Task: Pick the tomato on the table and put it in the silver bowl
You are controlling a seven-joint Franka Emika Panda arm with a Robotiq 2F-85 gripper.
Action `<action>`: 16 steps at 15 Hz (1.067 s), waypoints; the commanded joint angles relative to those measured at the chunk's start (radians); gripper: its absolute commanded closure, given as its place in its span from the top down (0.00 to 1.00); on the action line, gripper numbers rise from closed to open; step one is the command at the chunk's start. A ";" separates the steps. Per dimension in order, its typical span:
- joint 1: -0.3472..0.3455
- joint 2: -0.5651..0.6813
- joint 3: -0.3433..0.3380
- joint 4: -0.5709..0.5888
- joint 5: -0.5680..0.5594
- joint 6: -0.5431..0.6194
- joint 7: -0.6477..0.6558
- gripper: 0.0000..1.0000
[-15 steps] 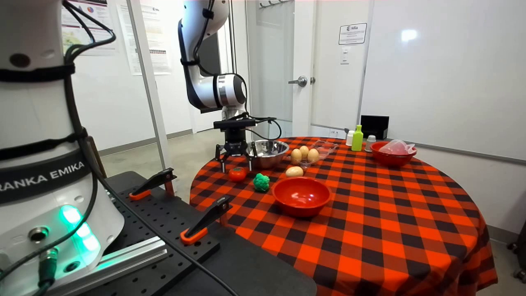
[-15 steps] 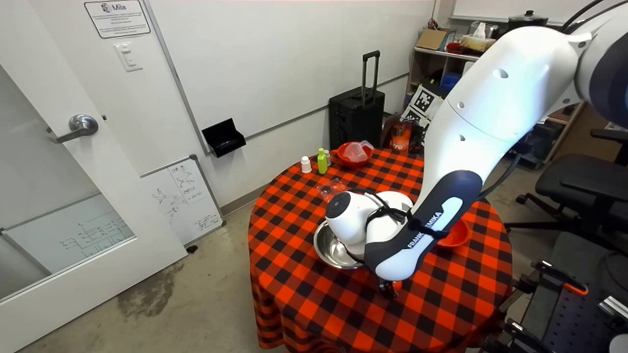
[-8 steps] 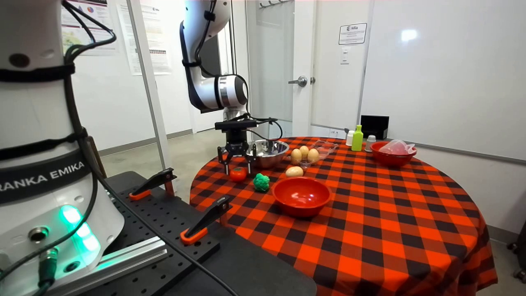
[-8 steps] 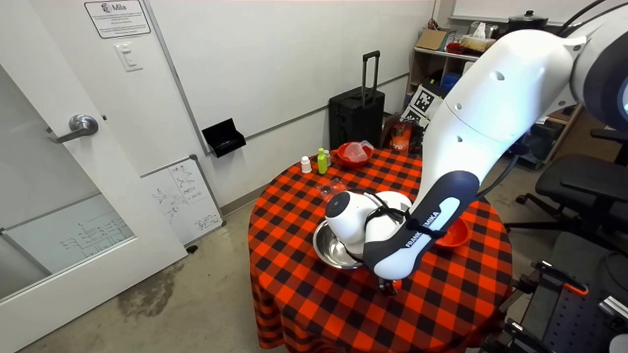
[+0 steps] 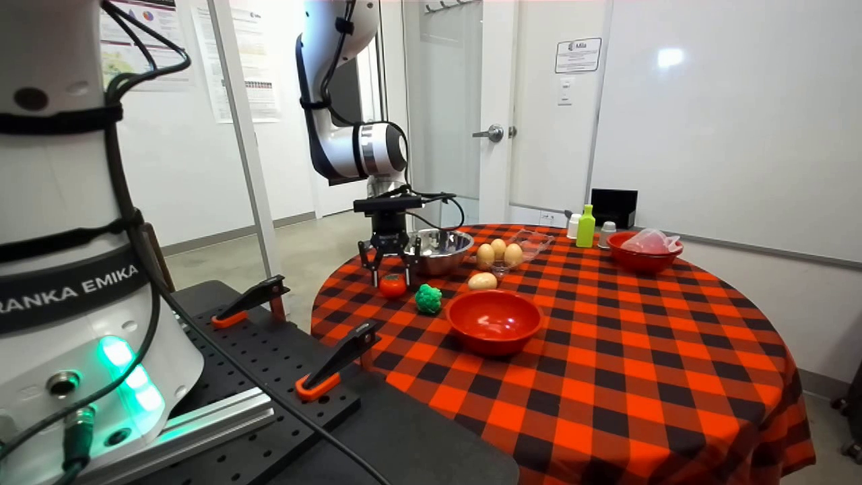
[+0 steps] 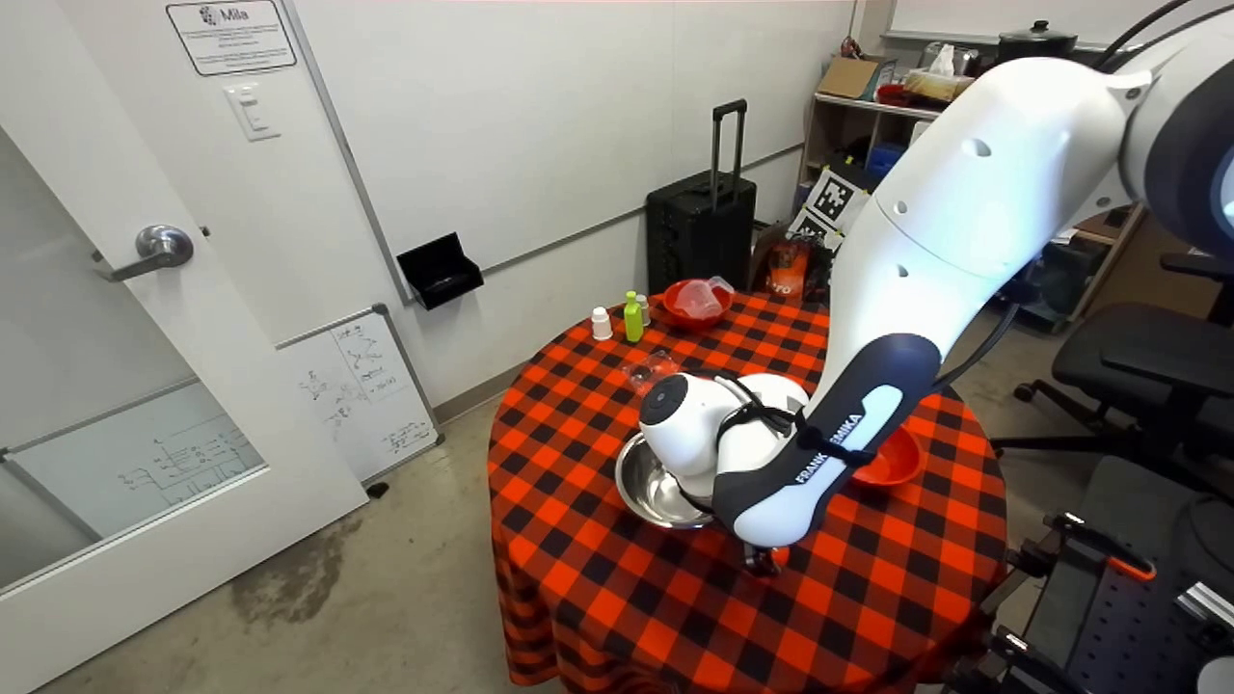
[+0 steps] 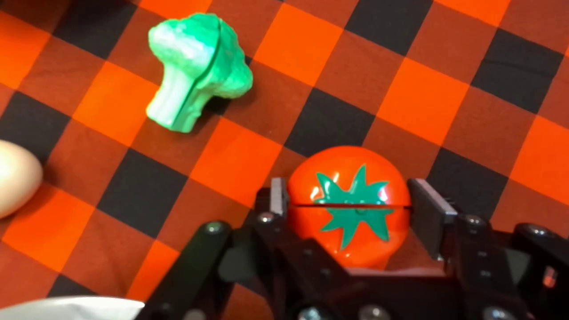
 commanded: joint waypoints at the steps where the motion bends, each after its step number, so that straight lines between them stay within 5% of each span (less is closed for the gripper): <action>1: -0.023 -0.034 0.004 -0.028 0.033 0.011 -0.033 0.42; 9: -0.102 -0.262 0.013 -0.218 0.089 0.028 -0.082 0.42; 16: -0.073 -0.351 0.003 -0.169 0.040 0.001 -0.108 0.42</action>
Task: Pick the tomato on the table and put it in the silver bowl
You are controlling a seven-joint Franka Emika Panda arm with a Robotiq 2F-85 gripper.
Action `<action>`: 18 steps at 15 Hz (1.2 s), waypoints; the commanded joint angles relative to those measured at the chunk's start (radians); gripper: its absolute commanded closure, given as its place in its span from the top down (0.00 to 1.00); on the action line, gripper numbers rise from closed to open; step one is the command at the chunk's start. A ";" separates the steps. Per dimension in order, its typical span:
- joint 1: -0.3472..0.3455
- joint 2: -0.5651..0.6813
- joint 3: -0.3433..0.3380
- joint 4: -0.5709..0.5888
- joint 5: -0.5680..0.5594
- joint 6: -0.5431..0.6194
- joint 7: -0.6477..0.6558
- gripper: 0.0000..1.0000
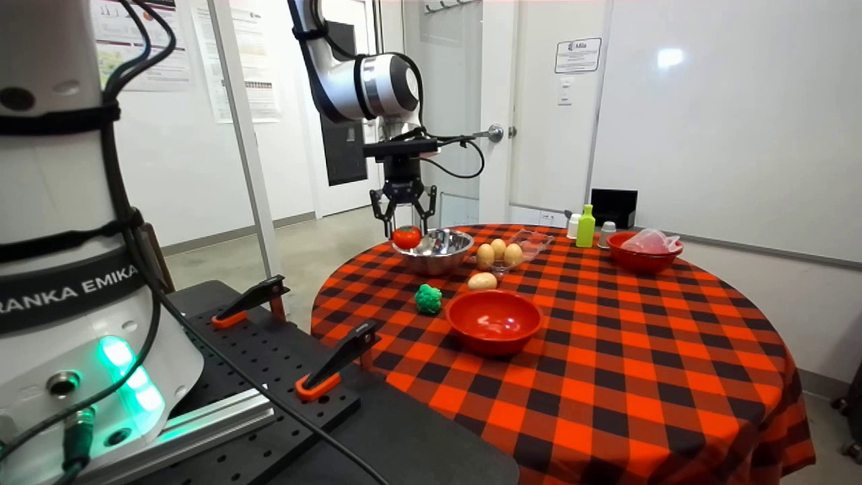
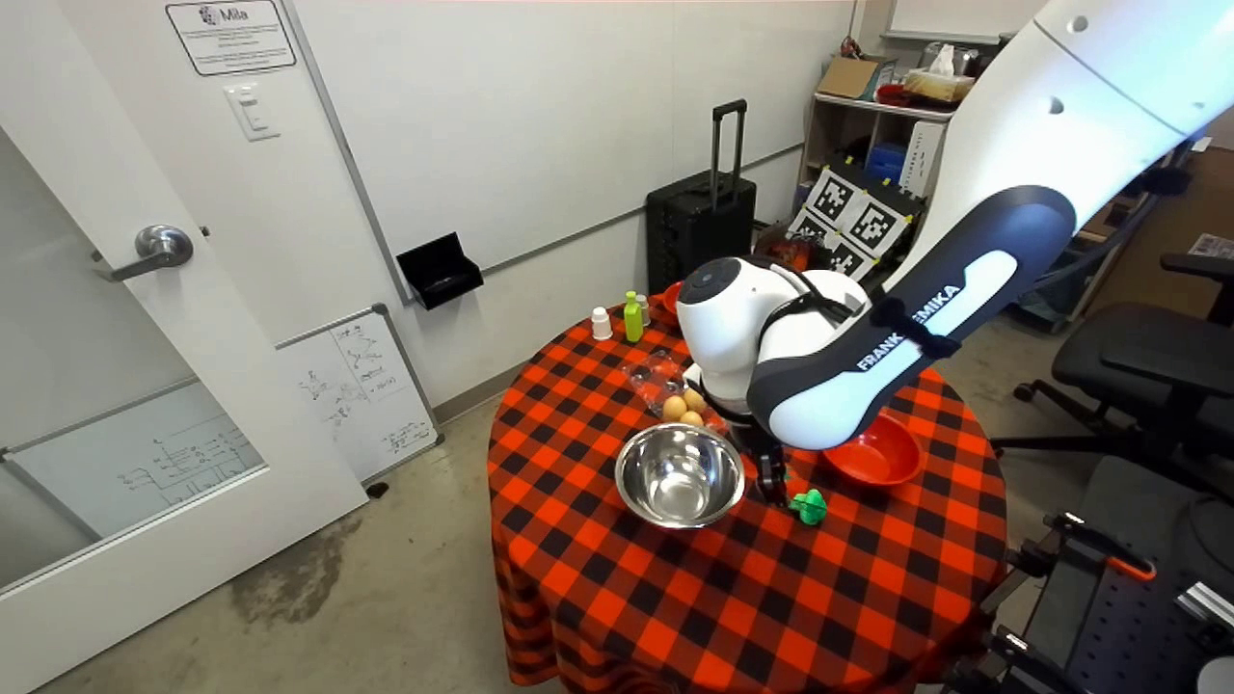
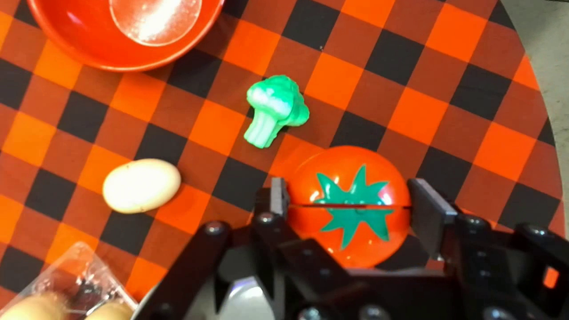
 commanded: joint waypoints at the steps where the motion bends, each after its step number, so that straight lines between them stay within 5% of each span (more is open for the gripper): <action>1: 0.017 -0.029 -0.008 0.038 -0.030 -0.016 -0.032 0.42; 18: 0.093 0.287 -0.060 0.492 -0.156 -0.153 -0.054 0.42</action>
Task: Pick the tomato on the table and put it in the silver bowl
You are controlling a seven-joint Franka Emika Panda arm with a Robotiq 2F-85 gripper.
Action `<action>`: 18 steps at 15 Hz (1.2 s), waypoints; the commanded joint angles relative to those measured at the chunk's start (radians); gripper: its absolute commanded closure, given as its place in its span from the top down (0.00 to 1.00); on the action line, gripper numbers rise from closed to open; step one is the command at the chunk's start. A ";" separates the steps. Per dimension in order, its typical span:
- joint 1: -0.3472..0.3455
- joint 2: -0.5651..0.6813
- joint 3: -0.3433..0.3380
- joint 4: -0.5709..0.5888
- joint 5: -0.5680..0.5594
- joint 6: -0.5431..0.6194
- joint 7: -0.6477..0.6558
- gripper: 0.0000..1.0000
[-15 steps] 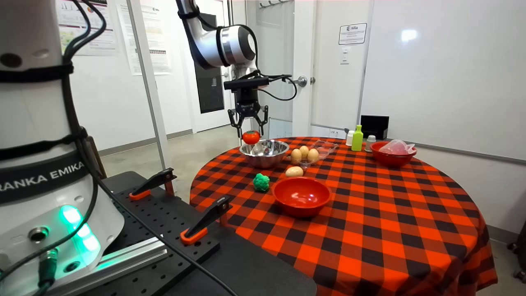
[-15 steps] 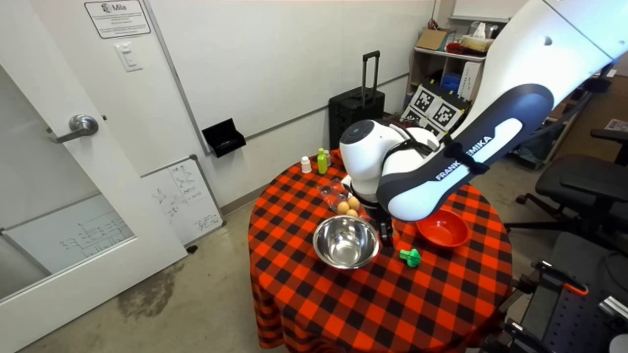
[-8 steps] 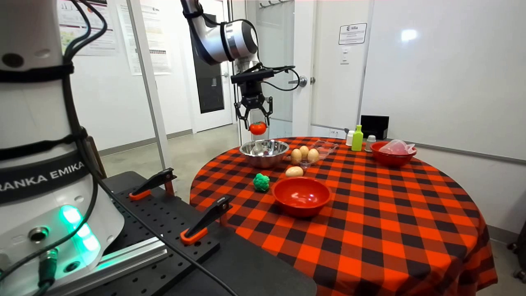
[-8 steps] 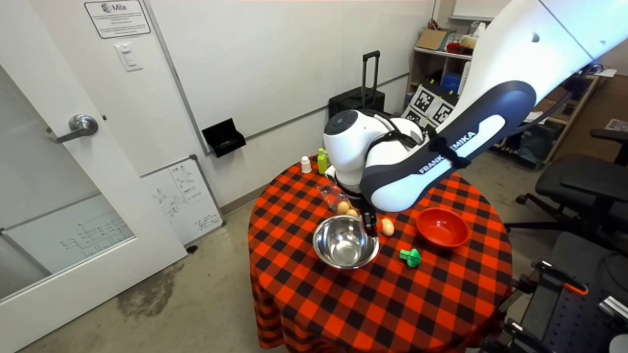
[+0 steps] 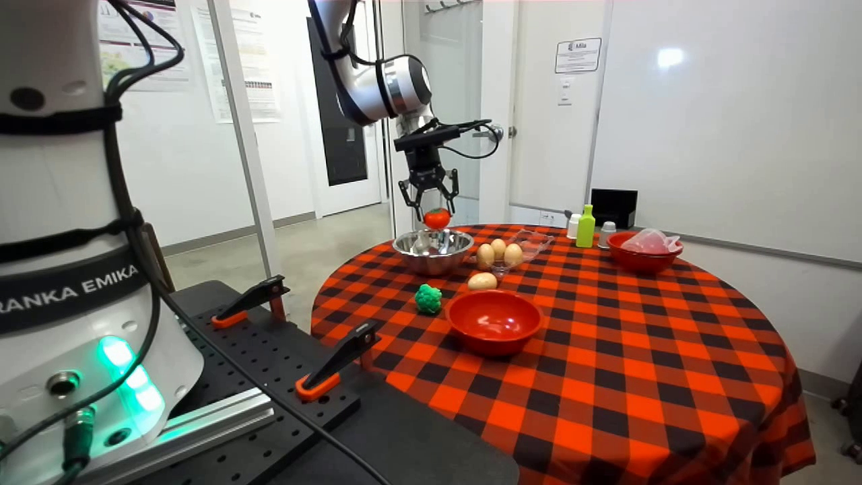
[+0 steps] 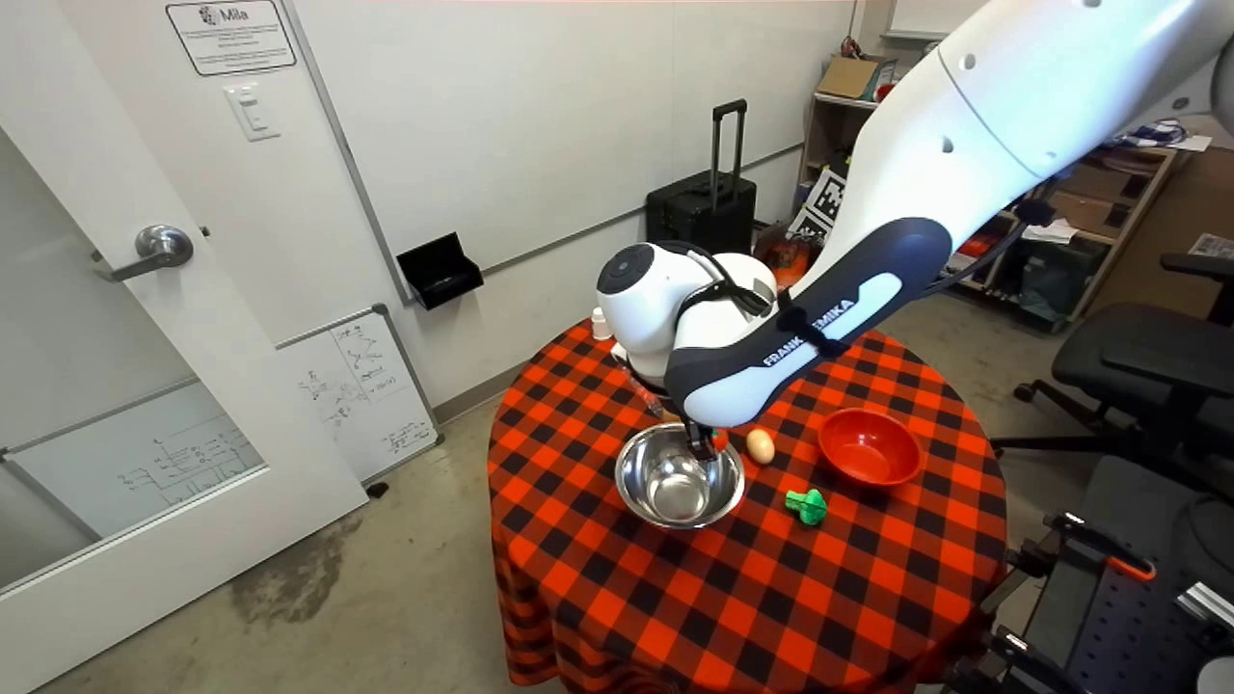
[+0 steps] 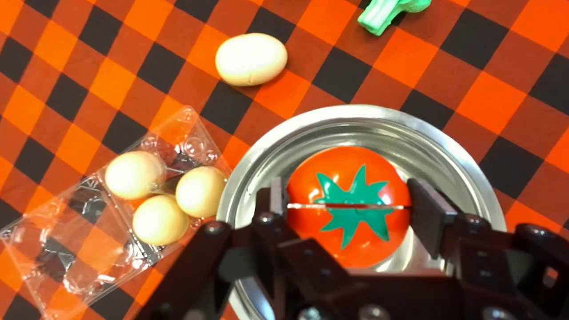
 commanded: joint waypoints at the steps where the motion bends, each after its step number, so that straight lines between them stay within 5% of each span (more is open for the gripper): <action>1: 0.031 0.119 -0.026 0.161 -0.027 -0.065 -0.023 0.42; 8: 0.036 0.256 -0.018 0.327 0.002 -0.123 -0.062 0.42; 18: 0.025 0.354 0.022 0.400 0.065 -0.144 -0.114 0.42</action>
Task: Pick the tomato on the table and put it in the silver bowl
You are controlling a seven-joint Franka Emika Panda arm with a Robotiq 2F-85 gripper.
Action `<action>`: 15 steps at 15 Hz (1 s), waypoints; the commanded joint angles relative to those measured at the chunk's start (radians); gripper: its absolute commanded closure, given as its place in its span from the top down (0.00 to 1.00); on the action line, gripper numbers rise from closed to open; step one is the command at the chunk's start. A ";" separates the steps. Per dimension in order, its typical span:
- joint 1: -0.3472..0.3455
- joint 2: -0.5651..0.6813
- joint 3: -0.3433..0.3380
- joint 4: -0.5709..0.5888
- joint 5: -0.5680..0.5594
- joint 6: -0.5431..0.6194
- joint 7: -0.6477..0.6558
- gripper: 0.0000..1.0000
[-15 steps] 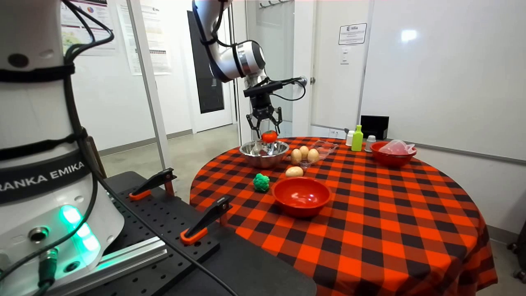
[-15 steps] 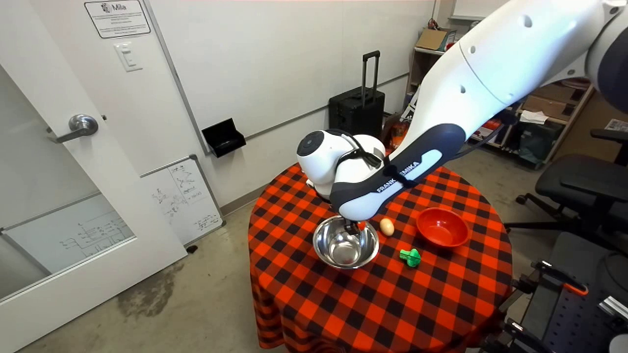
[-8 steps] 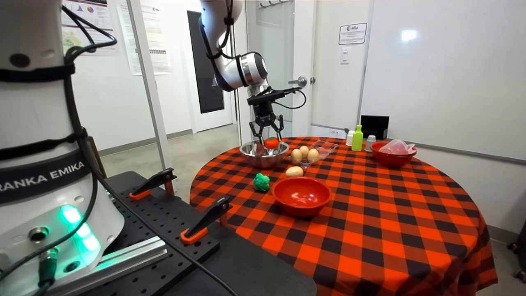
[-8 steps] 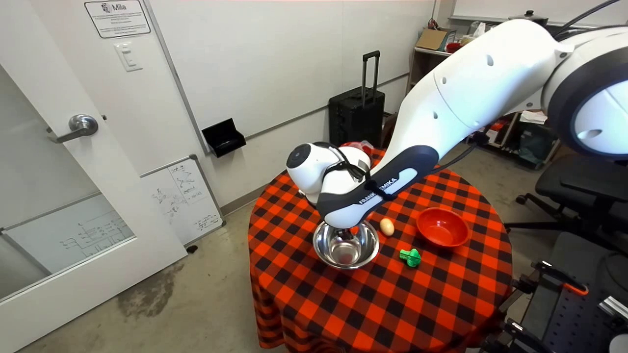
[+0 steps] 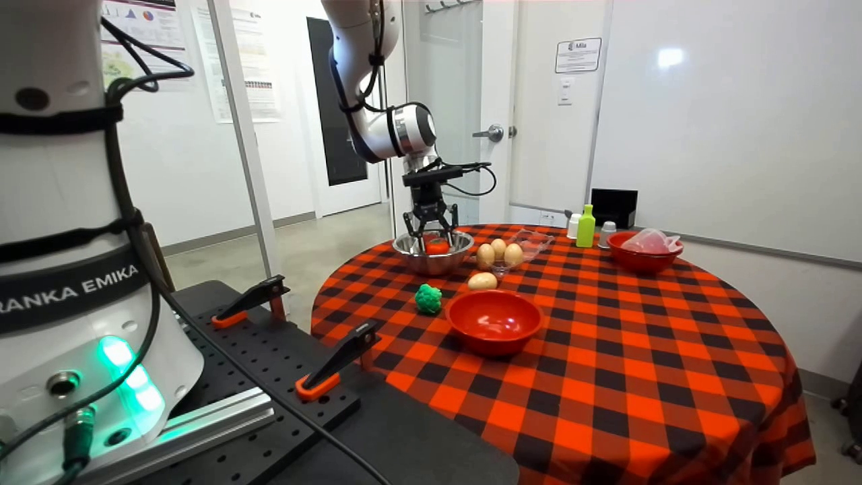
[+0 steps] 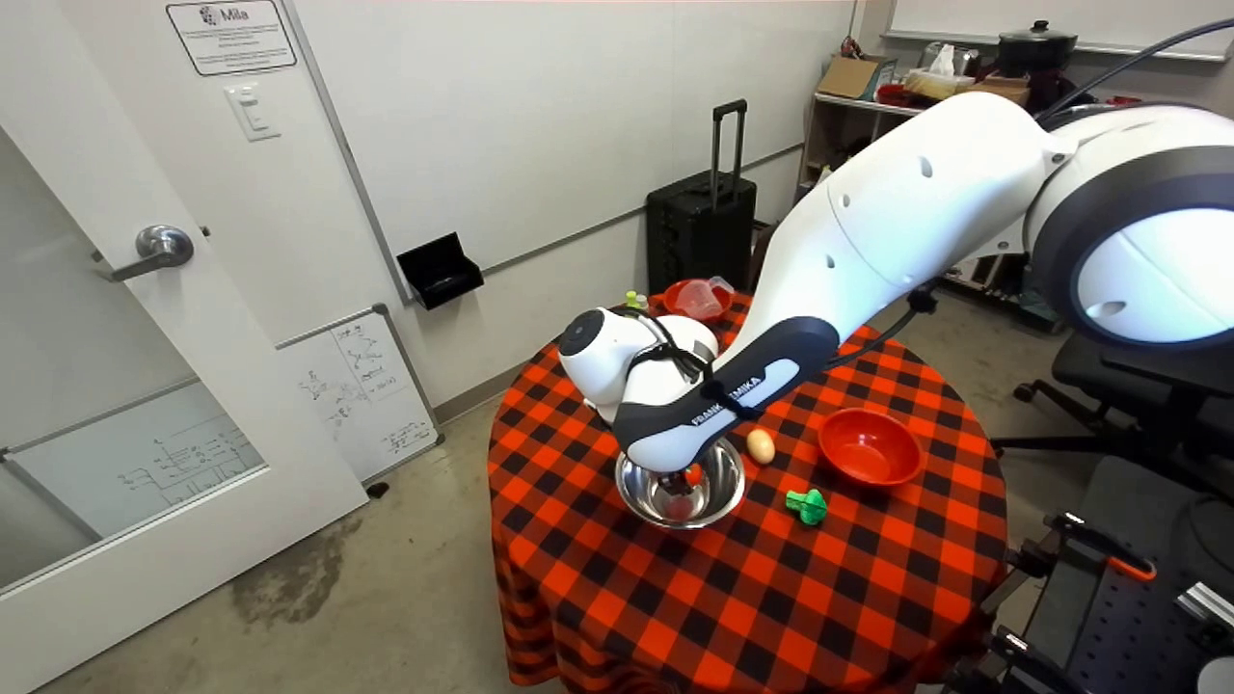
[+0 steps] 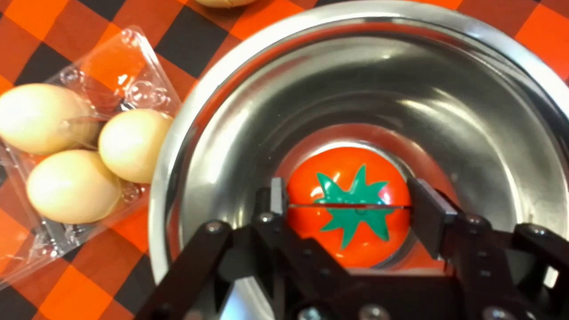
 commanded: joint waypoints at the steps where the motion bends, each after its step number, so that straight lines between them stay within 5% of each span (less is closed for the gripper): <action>1: -0.001 0.044 0.015 0.066 0.044 -0.043 -0.045 0.42; 7: 0.002 0.065 0.010 0.095 0.057 -0.067 -0.047 0.45; 9: 0.003 0.068 0.009 0.102 0.056 -0.076 -0.047 0.75; 12: 0.004 0.065 0.008 0.105 0.054 -0.087 -0.045 0.98; 15: 0.004 0.062 0.006 0.104 0.053 -0.095 -0.042 1.00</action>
